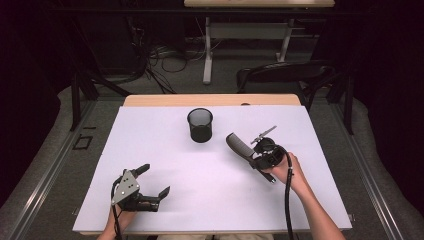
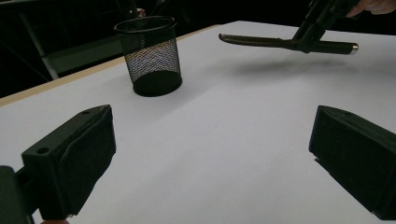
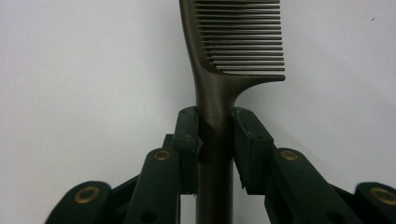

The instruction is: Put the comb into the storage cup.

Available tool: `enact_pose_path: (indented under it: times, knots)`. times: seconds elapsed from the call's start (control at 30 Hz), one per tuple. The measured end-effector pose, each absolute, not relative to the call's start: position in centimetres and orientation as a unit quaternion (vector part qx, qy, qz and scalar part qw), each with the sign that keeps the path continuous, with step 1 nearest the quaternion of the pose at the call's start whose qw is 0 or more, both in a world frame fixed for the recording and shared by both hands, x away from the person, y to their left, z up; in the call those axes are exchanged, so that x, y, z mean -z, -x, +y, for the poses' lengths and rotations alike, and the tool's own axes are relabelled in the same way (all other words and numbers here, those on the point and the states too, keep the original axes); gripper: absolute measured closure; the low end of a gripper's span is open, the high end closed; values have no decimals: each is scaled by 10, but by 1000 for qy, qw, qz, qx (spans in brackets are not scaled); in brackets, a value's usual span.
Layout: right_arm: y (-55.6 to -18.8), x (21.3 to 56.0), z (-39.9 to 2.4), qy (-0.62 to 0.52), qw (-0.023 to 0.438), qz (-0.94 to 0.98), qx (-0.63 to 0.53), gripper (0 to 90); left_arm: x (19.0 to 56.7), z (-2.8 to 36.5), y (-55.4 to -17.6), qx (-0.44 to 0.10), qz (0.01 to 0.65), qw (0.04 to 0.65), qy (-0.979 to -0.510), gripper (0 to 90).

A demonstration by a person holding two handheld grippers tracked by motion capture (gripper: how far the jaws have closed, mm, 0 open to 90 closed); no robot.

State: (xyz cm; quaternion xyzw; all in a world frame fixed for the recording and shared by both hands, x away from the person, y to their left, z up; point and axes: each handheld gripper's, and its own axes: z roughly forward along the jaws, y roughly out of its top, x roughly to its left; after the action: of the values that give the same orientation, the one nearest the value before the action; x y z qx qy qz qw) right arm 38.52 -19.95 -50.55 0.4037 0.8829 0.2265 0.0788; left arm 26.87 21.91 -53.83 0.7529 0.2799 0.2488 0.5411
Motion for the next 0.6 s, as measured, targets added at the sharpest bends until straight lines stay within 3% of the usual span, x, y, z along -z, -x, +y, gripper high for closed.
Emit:
enact_pose_path:
  times: [0.6]
  knots:
    - [-381,504,-209,-398,103,872,-265,726,539,219,-269,-248,280,540,-754,6]
